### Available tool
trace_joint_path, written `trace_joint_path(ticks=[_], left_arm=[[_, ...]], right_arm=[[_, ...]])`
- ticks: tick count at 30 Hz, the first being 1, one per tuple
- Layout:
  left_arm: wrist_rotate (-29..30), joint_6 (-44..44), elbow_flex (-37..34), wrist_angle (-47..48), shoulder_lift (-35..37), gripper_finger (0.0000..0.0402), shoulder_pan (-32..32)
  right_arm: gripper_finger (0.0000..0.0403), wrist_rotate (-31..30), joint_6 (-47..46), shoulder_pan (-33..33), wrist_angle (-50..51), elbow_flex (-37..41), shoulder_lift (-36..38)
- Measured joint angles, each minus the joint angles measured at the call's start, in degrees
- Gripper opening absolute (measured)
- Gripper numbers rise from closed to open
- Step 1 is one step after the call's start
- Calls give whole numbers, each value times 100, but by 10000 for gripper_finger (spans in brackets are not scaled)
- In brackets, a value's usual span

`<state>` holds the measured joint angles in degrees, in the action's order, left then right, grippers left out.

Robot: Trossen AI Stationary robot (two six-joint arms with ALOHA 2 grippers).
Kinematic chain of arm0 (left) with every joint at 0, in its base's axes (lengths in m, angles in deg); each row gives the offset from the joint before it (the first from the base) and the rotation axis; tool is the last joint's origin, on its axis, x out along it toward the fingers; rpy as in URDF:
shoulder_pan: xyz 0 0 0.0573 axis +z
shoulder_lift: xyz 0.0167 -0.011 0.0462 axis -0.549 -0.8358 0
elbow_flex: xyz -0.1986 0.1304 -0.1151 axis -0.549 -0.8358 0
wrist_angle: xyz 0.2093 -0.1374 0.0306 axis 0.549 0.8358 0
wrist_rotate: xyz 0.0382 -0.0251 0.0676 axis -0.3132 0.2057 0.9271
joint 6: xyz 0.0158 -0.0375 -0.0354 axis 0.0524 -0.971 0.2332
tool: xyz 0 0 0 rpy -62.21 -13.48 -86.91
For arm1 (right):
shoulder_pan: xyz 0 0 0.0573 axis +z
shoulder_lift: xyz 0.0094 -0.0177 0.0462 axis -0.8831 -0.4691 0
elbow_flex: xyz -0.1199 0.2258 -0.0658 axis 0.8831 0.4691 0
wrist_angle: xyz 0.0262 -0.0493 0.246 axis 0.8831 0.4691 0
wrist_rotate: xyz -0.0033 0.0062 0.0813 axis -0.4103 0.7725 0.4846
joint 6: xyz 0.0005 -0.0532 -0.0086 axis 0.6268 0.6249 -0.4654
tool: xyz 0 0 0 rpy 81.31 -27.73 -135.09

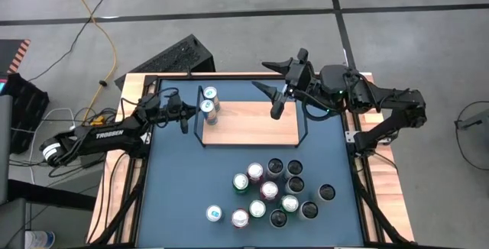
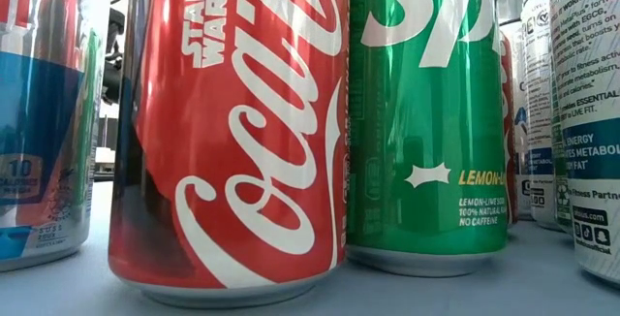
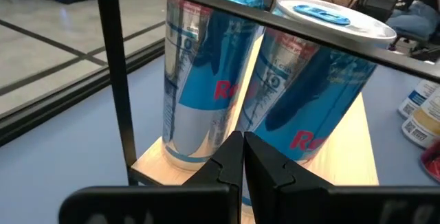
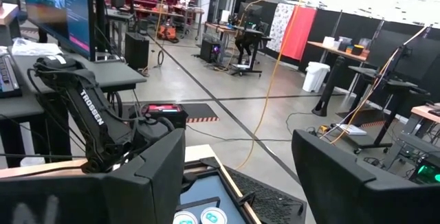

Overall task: Place canned beverage on shelf
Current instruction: Put the top blue soda can on the shelf aligned with the other blue soda can

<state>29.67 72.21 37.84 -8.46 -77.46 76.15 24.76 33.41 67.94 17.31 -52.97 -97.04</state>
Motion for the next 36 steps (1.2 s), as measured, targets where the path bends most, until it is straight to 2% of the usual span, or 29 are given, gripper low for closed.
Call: trace_joint_path(ticks=[15, 36], left_arm=[[-163, -75, 0, -319, -15, 0, -3], [-937, -513, 0, -5, 29, 0, -136]], right_arm=[[260, 2, -142, -4, 126, 0, 0], [260, 13, -286, 9, 277, 0, 0]])
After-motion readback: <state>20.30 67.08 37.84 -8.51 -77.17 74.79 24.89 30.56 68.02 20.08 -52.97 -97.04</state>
